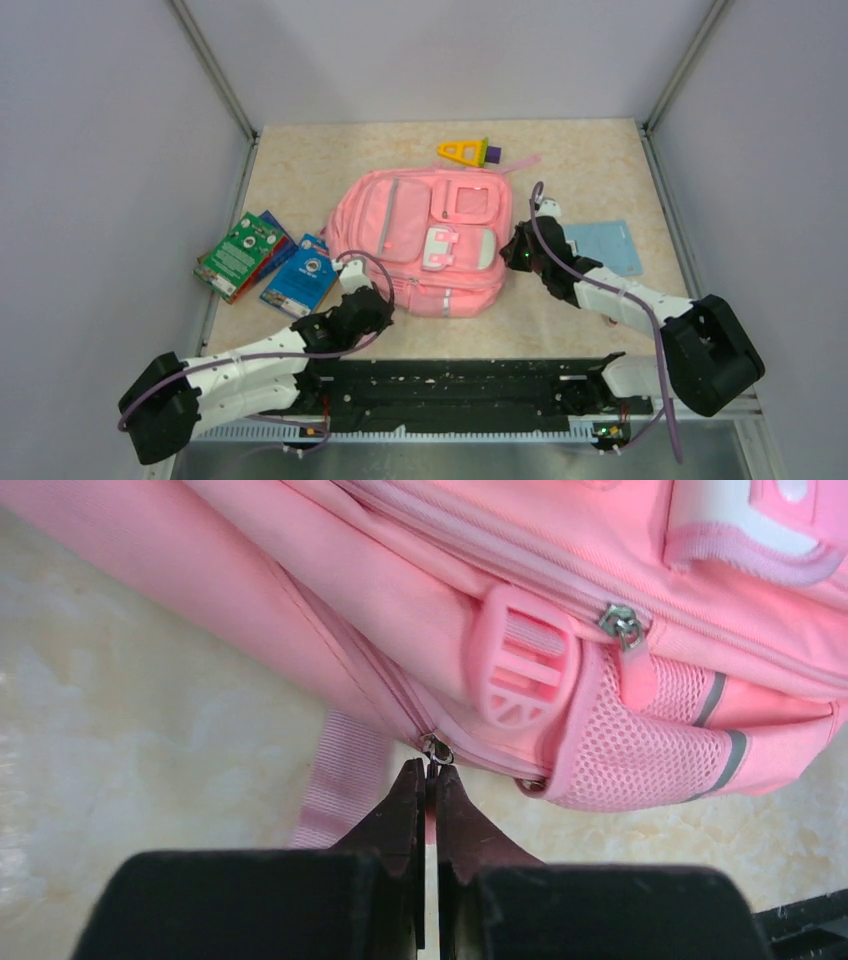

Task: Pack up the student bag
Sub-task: Unzip the student bag at the center of the board.

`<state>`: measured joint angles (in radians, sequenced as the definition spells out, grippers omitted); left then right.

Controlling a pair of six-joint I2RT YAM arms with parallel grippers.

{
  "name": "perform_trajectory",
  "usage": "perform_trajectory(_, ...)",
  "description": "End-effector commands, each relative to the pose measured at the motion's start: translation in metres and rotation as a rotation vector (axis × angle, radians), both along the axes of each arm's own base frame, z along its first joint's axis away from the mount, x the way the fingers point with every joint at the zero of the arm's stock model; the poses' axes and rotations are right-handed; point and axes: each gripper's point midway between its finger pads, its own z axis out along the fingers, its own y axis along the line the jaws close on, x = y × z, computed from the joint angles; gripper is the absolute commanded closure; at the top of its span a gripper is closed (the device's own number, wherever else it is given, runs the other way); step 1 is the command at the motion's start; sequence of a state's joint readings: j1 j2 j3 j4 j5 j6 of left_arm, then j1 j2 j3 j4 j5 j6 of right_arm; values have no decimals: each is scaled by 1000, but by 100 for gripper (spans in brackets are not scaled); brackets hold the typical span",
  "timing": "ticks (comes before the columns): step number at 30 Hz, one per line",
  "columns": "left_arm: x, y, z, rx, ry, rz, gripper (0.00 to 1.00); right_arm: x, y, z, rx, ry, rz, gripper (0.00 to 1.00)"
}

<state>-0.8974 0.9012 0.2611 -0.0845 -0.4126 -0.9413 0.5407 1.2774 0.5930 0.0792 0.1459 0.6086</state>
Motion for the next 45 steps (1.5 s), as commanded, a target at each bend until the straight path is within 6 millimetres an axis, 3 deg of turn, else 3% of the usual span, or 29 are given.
perform_trajectory(1,5,44,9,196,-25,113,100,27,-42,38,-158,-142,-168,100)
perform_trajectory(9,14,64,35,201,-100,222,100,28,-62,52,-230,-188,-226,100)
perform_trajectory(14,19,41,66,135,-139,127,100,24,-56,56,-247,-177,-158,100)
perform_trajectory(15,20,32,74,120,-147,80,100,23,-52,60,-244,-180,-125,93)
perform_trajectory(17,21,17,88,105,-149,1,100,21,-46,71,-241,-188,-78,46)
perform_trajectory(18,21,12,92,114,-137,-36,100,19,-45,76,-238,-192,-60,33)
perform_trajectory(20,19,3,99,133,-111,-114,100,12,-36,86,-228,-217,18,24)
perform_trajectory(27,17,-5,124,203,-42,-302,100,-25,20,129,-179,-427,390,20)
perform_trajectory(34,30,3,140,334,-26,-402,100,-96,122,154,-215,-757,722,20)
perform_trajectory(40,43,13,145,426,-154,-431,100,-123,177,144,-205,-891,818,21)
perform_trajectory(45,44,12,146,375,-263,-417,100,-120,205,117,-299,-891,855,22)
